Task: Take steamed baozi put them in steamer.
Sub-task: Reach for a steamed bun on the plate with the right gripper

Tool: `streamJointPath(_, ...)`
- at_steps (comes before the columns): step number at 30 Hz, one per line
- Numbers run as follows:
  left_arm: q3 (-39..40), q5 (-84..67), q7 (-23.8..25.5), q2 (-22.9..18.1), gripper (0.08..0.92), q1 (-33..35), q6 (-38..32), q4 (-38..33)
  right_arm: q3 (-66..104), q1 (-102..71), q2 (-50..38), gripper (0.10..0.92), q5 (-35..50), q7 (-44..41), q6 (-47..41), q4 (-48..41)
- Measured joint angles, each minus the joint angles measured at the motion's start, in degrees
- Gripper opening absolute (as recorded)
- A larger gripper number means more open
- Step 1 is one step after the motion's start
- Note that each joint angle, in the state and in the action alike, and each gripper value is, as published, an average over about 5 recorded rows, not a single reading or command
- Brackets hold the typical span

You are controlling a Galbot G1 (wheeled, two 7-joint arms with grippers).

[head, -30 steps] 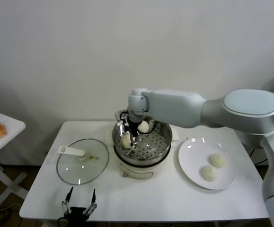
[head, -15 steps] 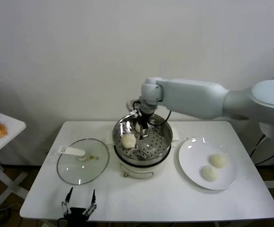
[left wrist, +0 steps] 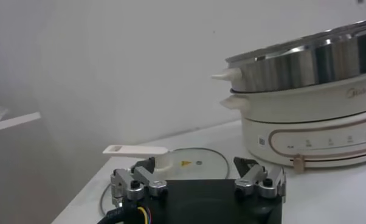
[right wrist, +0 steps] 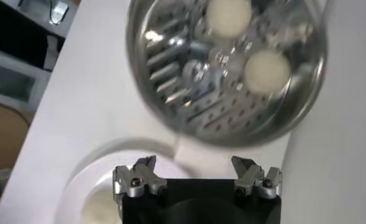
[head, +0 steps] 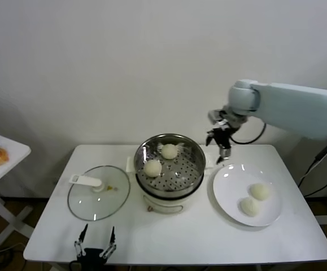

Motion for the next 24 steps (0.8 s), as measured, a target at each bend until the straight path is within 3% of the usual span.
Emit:
streamJointPath(13,0.0,0.62,-0.07,-0.32,0.823,0.57,-0.15,-0.22,2.5,-7.98,-14.33,0.823,-9.91,-0.21,1.96,4.58)
streamJointPath(24,-0.02,1.13,-0.24,-0.36,0.823,0.87,-0.44,0.08,11.11,-20.91,-18.82,0.823,-18.06,1.37,1.16,3.67)
